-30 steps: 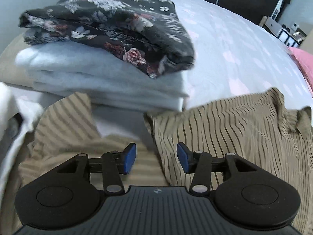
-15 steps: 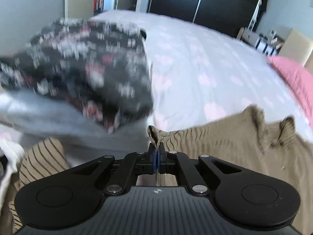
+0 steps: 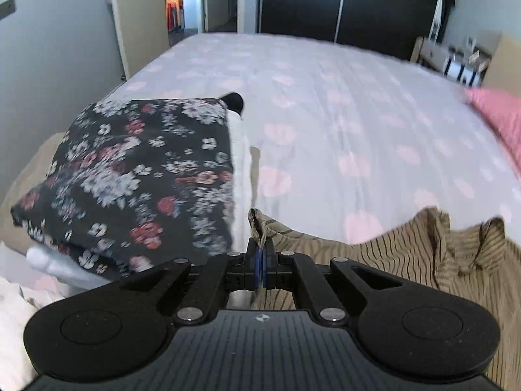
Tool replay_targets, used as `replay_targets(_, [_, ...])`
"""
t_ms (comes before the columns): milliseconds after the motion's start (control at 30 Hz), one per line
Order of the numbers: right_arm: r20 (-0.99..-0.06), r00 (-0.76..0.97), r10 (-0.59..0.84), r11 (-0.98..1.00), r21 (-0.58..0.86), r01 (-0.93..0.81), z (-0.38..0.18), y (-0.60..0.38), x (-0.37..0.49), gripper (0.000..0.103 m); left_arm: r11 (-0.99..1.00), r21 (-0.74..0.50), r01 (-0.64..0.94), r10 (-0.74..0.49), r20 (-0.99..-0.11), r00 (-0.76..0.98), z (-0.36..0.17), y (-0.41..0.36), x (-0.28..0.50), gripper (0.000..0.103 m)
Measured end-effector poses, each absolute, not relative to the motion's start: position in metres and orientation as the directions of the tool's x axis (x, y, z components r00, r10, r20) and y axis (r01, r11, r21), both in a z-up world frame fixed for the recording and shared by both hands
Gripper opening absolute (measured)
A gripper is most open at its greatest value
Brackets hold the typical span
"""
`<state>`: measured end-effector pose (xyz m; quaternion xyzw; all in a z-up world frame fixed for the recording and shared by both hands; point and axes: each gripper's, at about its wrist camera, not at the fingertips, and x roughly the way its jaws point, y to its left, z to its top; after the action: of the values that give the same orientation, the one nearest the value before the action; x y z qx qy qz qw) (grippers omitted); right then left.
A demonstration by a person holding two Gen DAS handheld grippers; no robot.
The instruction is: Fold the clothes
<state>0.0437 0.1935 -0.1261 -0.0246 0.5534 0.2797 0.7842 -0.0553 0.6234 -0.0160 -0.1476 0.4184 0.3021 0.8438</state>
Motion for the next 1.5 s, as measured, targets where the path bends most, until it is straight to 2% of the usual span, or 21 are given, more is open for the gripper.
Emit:
replay_targets(200, [-0.875, 0.242, 0.419, 0.828, 0.259, -0.497, -0.117, 0.194, 0.037, 0.057, 0.793, 0.067, -0.606, 0.371, -0.842, 0.392, -0.028, 0.592, -0.015, 0.000])
replay_targets(600, [-0.878, 0.241, 0.414, 0.819, 0.244, -0.519, -0.117, 0.197, 0.034, 0.057, 0.887, 0.058, -0.458, 0.236, -0.909, 0.344, -0.091, 0.529, 0.059, 0.001])
replay_targets(633, [-0.878, 0.239, 0.414, 0.818, 0.245, -0.520, -0.117, 0.197, 0.035, 0.057, 0.890, 0.060, -0.452, 0.233, -0.911, 0.339, -0.097, 0.527, 0.063, 0.002])
replay_targets(700, [-0.879, 0.235, 0.414, 0.816, 0.244, -0.524, -0.118, 0.199, 0.035, 0.057, 0.894, 0.053, -0.445, 0.223, -0.914, 0.339, -0.106, 0.525, 0.067, 0.021])
replay_targets(867, [-0.882, 0.236, 0.408, 0.807, 0.227, -0.545, -0.118, 0.201, 0.031, 0.057, 0.910, 0.010, -0.415, 0.183, -0.907, 0.380, -0.104, 0.522, 0.060, 0.040])
replay_targets(900, [-0.883, 0.237, 0.406, 0.806, 0.224, -0.548, -0.117, 0.201, 0.030, 0.057, 0.913, 0.010, -0.407, 0.182, -0.904, 0.386, -0.102, 0.522, 0.056, 0.041])
replay_targets(1067, [-0.882, 0.247, 0.401, 0.801, 0.207, -0.563, -0.117, 0.201, 0.026, 0.057, 0.929, 0.030, -0.370, 0.183, -0.904, 0.386, -0.092, 0.517, 0.015, 0.040])
replay_targets(1167, [-0.885, 0.252, 0.392, 0.805, 0.198, -0.559, -0.118, 0.200, 0.024, 0.057, 0.932, 0.014, -0.363, 0.157, -0.917, 0.368, -0.096, 0.515, -0.020, 0.029])
replay_targets(1267, [-0.891, 0.249, 0.380, 0.807, 0.188, -0.560, -0.123, 0.202, 0.021, 0.058, 0.928, 0.011, -0.373, 0.141, -0.936, 0.323, -0.109, 0.511, -0.057, 0.023])
replay_targets(1500, [-0.911, 0.226, 0.346, 0.785, 0.149, -0.601, -0.137, 0.211, 0.008, 0.058, 0.918, 0.047, -0.394, 0.137, -0.969, 0.204, -0.151, 0.502, -0.107, 0.020])
